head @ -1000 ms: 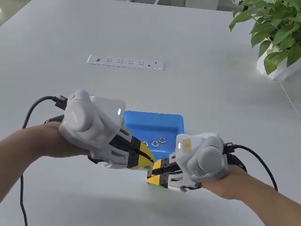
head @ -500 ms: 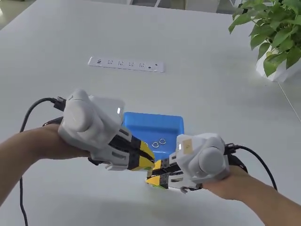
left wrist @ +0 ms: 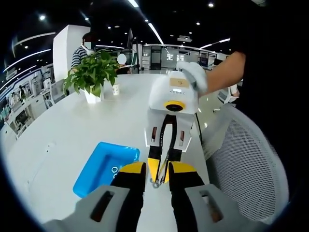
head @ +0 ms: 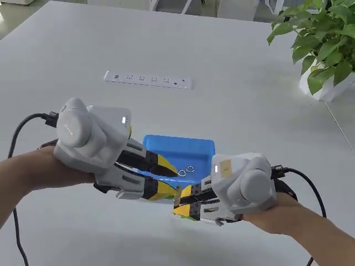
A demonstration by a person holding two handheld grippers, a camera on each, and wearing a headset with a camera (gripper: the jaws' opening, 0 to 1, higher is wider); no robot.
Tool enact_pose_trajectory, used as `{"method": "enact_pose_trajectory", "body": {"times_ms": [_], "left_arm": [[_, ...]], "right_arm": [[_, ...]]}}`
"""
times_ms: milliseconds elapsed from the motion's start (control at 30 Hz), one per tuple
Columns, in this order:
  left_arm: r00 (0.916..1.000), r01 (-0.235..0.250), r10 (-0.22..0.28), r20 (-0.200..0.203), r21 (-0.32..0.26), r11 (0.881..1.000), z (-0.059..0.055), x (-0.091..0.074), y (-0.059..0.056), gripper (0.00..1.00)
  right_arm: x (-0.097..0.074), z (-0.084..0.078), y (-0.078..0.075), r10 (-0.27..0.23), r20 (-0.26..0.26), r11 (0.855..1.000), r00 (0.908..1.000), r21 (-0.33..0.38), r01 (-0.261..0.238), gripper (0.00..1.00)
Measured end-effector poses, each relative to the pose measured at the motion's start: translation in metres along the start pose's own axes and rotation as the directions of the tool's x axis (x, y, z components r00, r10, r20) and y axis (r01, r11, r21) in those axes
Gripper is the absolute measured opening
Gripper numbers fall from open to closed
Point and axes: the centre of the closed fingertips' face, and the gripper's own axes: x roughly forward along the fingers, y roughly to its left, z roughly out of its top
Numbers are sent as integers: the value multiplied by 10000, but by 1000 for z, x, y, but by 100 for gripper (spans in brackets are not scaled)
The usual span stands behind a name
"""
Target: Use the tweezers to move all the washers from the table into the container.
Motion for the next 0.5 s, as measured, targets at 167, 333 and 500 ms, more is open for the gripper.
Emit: {"method": "enact_pose_trajectory", "body": {"times_ms": [167, 333, 500], "left_arm": [[9995, -291, 293, 70, -350, 9990, -4, -6, 2, 30], [9985, -530, 539, 137, -594, 9968, -10, -14, 3, 37], [9962, -789, 816, 314, -787, 9938, -12, -22, 6, 42]], "right_arm": [[-7, 6, -3, -104, 3, 9999, 9999, -34, 104, 8], [-16, 14, -8, -189, 41, 9998, 9998, -87, 189, 8], [-23, 21, -14, -278, 81, 9995, 9996, -123, 279, 8]]}}
